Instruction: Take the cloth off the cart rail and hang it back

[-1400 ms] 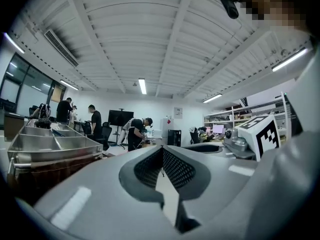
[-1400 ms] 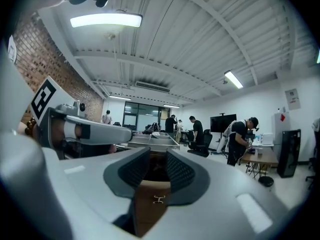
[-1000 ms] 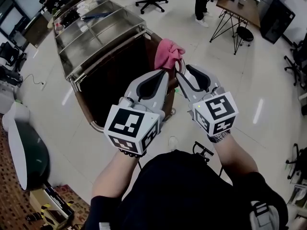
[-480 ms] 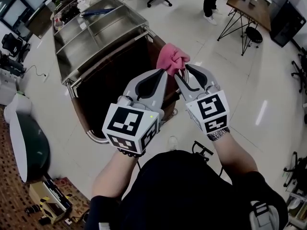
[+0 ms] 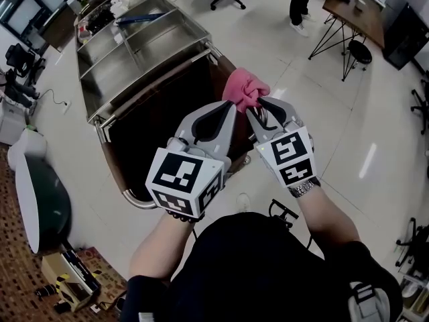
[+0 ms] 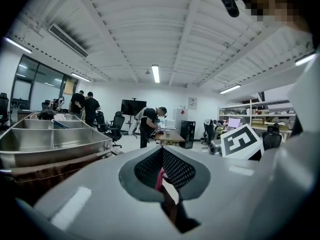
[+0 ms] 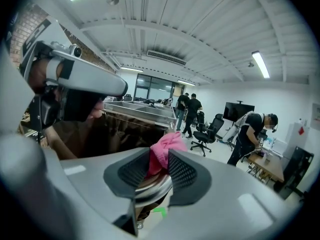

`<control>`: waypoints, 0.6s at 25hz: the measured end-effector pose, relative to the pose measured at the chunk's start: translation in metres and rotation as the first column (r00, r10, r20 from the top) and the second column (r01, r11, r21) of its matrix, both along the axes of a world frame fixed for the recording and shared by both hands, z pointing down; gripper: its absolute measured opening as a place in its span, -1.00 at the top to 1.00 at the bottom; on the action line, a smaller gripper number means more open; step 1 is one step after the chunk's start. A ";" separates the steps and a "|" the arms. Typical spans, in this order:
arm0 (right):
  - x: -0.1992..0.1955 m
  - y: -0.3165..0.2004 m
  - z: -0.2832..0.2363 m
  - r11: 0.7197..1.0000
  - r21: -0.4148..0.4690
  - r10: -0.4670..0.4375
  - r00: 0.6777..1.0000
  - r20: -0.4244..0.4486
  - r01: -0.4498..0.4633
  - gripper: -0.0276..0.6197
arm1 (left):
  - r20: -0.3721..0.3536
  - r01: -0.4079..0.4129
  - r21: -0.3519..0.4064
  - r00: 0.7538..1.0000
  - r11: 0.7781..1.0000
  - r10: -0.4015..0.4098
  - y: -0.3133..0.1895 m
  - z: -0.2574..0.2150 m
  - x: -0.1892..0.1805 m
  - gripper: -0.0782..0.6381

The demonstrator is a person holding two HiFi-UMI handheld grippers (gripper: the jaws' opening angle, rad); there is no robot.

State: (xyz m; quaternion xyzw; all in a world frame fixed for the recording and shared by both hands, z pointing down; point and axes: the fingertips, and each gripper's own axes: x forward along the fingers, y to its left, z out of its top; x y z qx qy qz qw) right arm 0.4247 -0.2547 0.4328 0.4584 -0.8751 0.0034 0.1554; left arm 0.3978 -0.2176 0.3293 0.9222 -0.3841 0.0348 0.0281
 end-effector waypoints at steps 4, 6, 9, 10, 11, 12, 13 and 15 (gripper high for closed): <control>0.002 0.001 -0.004 1.000 0.021 0.021 1.000 -0.001 -0.021 0.85 | -0.001 -0.007 -0.002 1.000 1.000 0.007 0.001 0.001 -0.001 0.77; 0.004 0.004 -0.010 0.998 0.043 0.034 0.999 0.007 -0.035 0.89 | -0.003 -0.009 0.000 1.000 1.000 0.009 0.004 0.000 -0.002 0.77; 0.005 0.012 -0.023 0.996 0.074 0.049 0.999 0.021 -0.051 0.89 | -0.007 -0.013 0.007 1.000 1.000 0.013 0.012 -0.003 -0.004 0.77; 0.005 0.016 -0.027 0.995 0.085 0.053 0.998 0.025 -0.055 0.89 | -0.008 -0.015 0.010 1.000 1.000 0.015 0.015 -0.005 -0.005 0.77; 0.004 0.020 -0.032 0.994 0.095 0.055 0.998 0.029 -0.058 0.89 | -0.010 -0.017 0.014 1.000 1.000 0.017 0.019 -0.007 -0.007 0.77; 0.002 0.024 -0.036 0.993 0.105 0.058 0.998 0.032 -0.061 0.89 | -0.013 -0.018 0.018 1.000 1.000 0.019 0.023 -0.009 -0.009 0.77; 0.000 0.029 -0.041 0.991 0.116 0.061 0.998 0.035 -0.064 0.89 | -0.016 -0.019 0.022 1.000 1.000 0.019 0.027 -0.011 -0.012 0.77; -0.003 0.040 -0.051 0.988 0.137 0.067 0.997 0.041 -0.072 0.89 | -0.021 -0.020 0.032 1.000 0.999 0.021 0.038 -0.015 -0.018 0.77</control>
